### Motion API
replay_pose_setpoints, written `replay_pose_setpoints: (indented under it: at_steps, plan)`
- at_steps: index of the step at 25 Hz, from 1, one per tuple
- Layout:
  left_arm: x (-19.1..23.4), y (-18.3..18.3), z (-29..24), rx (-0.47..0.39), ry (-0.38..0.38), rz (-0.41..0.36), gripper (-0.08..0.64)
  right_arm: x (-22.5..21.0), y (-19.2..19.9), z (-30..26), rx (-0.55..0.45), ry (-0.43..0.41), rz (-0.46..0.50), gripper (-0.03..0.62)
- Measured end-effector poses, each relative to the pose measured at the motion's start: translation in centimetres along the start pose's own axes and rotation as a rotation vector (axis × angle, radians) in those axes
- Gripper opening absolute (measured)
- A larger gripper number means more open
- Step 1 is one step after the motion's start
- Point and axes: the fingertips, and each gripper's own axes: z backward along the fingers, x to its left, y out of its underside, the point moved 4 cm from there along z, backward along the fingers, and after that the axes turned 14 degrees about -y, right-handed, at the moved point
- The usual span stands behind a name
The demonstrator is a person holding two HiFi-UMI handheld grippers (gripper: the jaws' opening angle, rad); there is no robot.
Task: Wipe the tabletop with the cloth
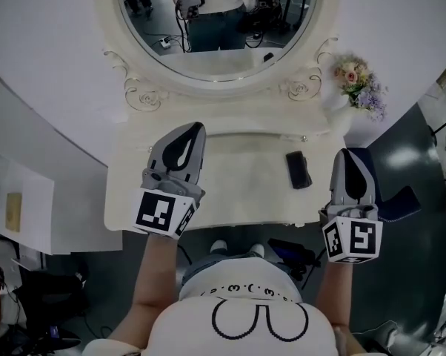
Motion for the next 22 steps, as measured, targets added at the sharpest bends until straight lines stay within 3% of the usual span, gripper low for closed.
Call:
replay_pose_setpoints:
  at_steps: [22]
  plan:
    - [0.27,-0.49,0.23,-0.002,0.02,-0.009,0.002,1.04,0.56,-0.39,0.056,-0.026,-0.018,-0.005]
